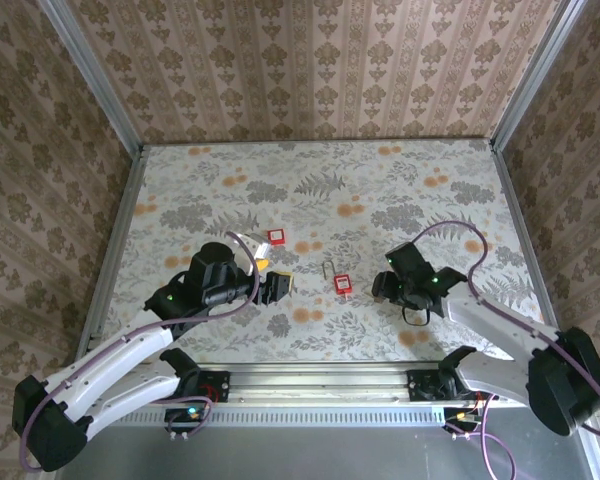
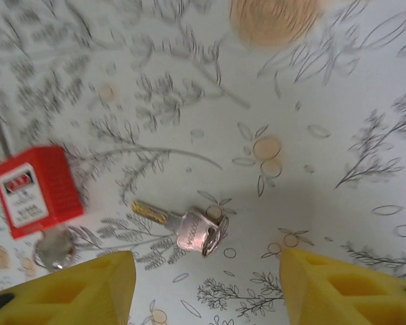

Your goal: Unlock with the key

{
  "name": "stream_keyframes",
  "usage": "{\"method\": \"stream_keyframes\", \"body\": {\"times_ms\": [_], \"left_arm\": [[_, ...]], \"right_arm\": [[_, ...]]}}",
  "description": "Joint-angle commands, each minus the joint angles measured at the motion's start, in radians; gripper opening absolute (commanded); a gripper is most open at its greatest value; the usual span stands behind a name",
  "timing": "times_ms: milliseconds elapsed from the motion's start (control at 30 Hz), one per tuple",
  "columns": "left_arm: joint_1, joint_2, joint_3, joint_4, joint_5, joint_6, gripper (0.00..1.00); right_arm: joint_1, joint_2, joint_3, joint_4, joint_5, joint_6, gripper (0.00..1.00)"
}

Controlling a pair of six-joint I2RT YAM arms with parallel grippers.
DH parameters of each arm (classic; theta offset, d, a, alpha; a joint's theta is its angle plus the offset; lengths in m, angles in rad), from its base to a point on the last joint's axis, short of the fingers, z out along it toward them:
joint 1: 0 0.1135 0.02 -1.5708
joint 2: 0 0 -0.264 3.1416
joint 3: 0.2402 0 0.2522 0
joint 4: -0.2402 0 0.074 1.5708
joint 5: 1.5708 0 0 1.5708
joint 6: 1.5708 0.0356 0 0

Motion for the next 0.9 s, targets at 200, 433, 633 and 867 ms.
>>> {"method": "stream_keyframes", "body": {"times_ms": [200,433,633,867], "left_arm": [[0.005,-0.034,0.016,-0.012,-0.014,-0.011,0.79],[0.005,-0.035,0.011,-0.007,-0.009,-0.01,0.79],[0.005,-0.033,0.011,-0.004,0.005,-0.013,0.79],[-0.031,-0.002,-0.027,0.136,0.049,-0.091,0.78]], "right_arm": [[-0.008,0.129,0.013,0.048,-0.032,0.046,0.4],[-0.011,0.191,0.016,0.094,-0.02,0.054,0.3],[-0.011,0.229,0.025,0.095,-0.012,0.055,0.11],[-0.011,0.091,0.037,0.058,-0.025,0.054,0.0]]}}
